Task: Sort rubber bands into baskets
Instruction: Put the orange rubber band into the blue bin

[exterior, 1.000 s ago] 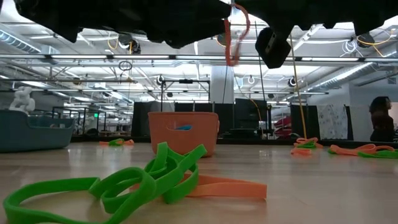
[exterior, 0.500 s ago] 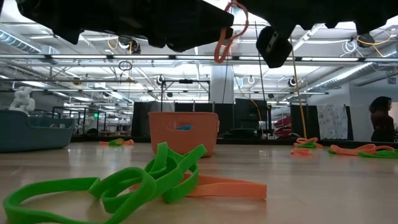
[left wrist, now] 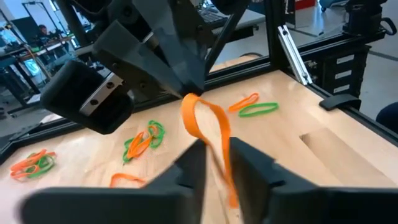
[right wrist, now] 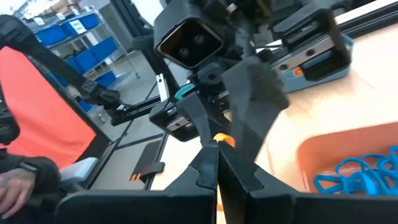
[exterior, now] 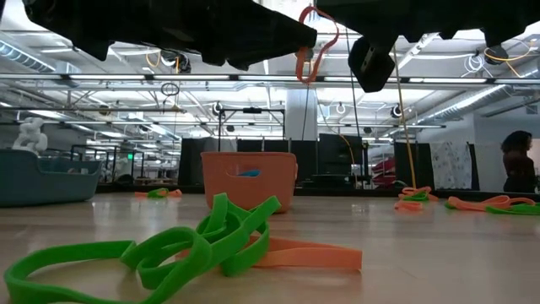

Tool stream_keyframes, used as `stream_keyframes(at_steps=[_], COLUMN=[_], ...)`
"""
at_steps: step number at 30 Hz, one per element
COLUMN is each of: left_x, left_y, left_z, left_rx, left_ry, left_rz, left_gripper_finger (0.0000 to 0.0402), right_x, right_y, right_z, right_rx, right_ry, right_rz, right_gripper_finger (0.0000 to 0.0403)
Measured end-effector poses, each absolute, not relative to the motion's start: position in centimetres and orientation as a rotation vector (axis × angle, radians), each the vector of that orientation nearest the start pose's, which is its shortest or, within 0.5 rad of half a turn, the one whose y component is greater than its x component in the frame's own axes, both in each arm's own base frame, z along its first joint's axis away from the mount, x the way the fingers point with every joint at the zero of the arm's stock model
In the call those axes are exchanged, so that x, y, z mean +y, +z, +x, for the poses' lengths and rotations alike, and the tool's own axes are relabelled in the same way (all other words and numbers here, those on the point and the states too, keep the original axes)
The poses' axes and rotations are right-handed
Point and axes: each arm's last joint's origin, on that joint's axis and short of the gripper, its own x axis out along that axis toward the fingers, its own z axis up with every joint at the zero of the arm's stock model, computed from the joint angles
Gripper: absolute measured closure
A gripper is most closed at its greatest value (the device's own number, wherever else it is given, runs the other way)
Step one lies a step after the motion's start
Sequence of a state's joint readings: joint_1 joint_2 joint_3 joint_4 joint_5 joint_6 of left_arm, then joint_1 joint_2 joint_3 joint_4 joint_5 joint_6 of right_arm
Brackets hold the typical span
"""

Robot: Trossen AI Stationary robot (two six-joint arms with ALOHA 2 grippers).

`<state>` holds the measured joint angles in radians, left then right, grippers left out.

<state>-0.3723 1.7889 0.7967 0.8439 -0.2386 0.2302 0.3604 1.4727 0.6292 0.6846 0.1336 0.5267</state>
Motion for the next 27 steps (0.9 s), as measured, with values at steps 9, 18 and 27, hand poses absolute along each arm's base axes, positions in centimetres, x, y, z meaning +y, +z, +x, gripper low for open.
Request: stream_keyframes(at_steps=[9, 18, 27], left_x=[-12.3, -11.7, -10.7], left_y=[17.3, 17.7, 21.8], left_z=[33.4, 31.3, 23.9], left_rx=[0.149, 0.414, 0.681], left_ry=[-0.142, -0.010, 0.210], left_rz=[0.298, 0.397, 0.305], left_gripper_finger=[0.0396, 0.0398, 0.0399], right_x=[10.1, 10.0, 9.9], right_y=[20.8, 19.4, 18.9], right_z=[27.9, 27.6, 27.4], right_rx=[0.207, 0.346, 0.401], right_ry=[0.180, 0.153, 0.135], right_rz=[0.448, 0.378, 0.389], right_gripper_finger=[0.0368, 0.0270, 0.0243])
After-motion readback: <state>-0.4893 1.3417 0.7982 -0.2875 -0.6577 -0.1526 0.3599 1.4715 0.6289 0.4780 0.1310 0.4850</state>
